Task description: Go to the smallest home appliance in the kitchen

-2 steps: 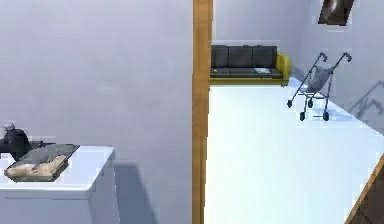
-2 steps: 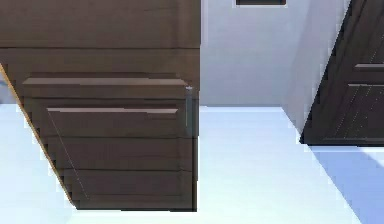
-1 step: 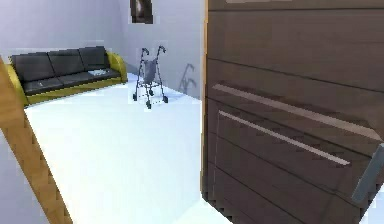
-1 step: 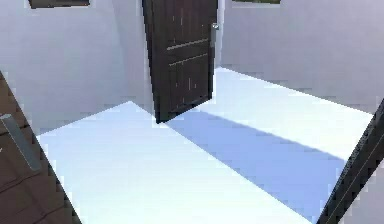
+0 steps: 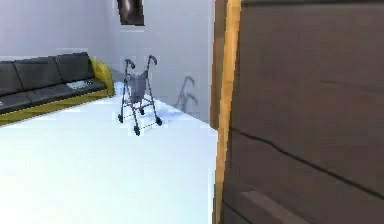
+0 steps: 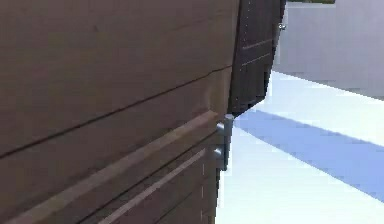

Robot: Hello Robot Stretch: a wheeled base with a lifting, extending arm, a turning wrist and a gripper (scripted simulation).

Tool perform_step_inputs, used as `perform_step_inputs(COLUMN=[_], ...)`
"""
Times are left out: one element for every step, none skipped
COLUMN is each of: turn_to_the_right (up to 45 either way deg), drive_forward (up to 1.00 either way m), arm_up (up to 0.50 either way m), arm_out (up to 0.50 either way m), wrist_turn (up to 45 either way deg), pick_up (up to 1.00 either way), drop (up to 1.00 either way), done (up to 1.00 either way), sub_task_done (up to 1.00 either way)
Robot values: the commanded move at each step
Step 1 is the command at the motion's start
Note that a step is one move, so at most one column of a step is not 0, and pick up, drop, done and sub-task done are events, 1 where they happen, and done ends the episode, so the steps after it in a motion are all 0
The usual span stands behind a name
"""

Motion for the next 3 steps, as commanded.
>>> perform_step_inputs(turn_to_the_right=[-39.0, 0.0, -39.0], drive_forward=[0.00, 0.45, 0.00], arm_up=[0.00, 0.00, 0.00], arm_out=[0.00, 0.00, 0.00], wrist_turn=[0.0, 0.0, 0.0], pick_up=[0.00, 0.00, 0.00], drop=[0.00, 0.00, 0.00], done=[0.00, 0.00, 0.00], sub_task_done=[0.00, 0.00, 0.00])
